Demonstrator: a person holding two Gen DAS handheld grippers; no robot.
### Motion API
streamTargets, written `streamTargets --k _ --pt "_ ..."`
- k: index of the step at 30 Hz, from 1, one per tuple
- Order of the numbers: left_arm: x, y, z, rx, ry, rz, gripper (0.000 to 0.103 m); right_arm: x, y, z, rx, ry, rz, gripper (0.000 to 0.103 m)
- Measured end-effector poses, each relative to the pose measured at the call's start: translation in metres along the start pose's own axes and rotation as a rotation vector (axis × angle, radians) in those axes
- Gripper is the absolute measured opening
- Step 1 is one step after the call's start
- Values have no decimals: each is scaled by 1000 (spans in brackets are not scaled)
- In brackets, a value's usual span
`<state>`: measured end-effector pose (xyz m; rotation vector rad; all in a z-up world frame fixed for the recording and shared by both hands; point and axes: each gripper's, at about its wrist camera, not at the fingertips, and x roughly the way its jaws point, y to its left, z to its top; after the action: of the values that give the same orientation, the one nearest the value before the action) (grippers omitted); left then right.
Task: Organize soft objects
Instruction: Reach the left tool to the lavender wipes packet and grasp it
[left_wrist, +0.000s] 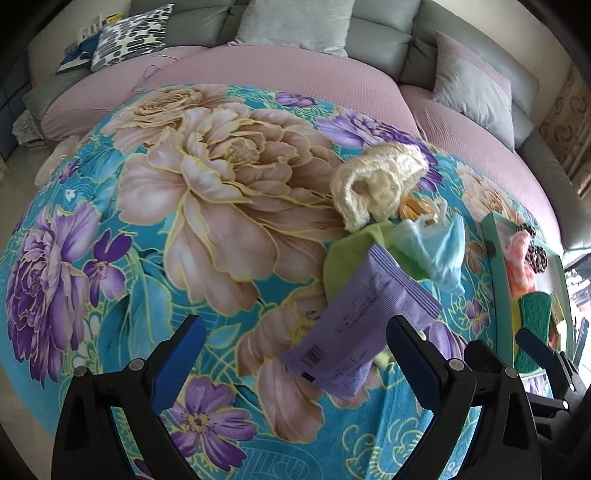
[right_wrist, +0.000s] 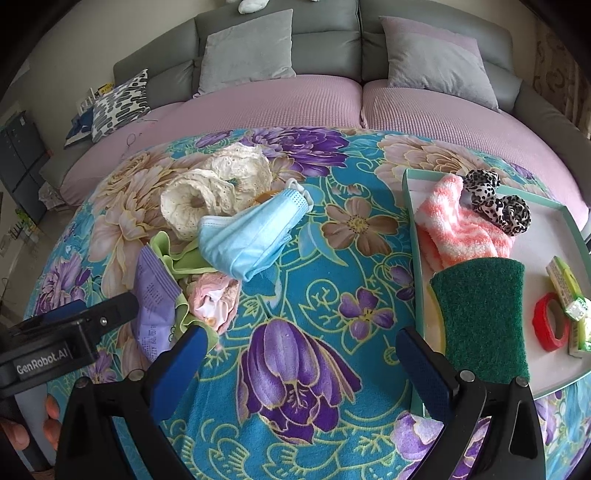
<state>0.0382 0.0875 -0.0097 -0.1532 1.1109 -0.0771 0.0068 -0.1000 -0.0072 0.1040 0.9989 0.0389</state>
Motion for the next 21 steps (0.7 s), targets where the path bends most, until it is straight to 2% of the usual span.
streamTargets --k 6,16,17,21 --pt "8 -10 -2 55 31 0 98 2 -6 1 19 6 -7 103" --pt "22 -15 -2 90 55 -7 97 6 -8 0 20 20 -9 103" --pt "23 -14 -2 89 57 -8 95 7 -7 0 18 22 -10 103" --pt "28 -11 -2 74 67 -13 74 8 -7 -1 15 27 -10 103"
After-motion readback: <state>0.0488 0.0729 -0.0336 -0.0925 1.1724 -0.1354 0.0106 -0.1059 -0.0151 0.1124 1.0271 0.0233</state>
